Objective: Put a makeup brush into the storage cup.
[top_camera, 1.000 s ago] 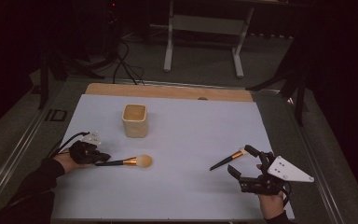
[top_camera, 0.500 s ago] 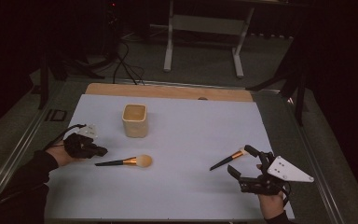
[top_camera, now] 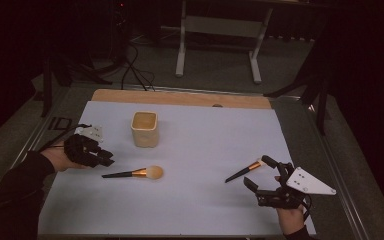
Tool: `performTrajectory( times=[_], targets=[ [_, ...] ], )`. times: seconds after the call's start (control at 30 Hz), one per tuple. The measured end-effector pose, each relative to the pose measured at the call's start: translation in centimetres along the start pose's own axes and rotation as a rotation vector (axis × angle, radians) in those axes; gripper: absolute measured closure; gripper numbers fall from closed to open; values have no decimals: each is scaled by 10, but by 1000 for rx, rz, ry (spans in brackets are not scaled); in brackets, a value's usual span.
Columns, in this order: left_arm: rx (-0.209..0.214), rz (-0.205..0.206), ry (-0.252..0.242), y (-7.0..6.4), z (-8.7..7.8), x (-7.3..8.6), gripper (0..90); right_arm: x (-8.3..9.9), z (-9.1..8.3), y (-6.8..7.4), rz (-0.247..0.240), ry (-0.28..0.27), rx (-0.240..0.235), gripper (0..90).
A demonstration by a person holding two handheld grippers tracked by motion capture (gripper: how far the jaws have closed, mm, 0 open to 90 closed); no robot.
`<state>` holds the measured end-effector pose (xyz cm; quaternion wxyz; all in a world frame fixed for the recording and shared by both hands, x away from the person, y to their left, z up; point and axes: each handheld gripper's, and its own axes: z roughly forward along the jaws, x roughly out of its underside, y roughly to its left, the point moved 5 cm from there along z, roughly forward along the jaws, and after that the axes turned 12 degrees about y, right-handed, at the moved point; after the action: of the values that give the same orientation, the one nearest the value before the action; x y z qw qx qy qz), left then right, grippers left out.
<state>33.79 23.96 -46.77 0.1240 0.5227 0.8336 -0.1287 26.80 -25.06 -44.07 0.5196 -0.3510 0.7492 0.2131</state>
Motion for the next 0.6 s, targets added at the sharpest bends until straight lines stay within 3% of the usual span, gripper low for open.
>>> performTrajectory(
  times=[0.13, 0.33, 0.6],
  targets=[
    [19, 29, 27, -6, -2, -7, 654, 0, 0, 0, 1, 1, -2, 109],
    [7, 53, 48, -12, -5, -18, 579, 0, 1, 0, -4, 3, -4, 109],
    [18, 99, 126, -20, 0, -29, 500, 0, 1, 1, -5, 3, -4, 109]
  ],
)
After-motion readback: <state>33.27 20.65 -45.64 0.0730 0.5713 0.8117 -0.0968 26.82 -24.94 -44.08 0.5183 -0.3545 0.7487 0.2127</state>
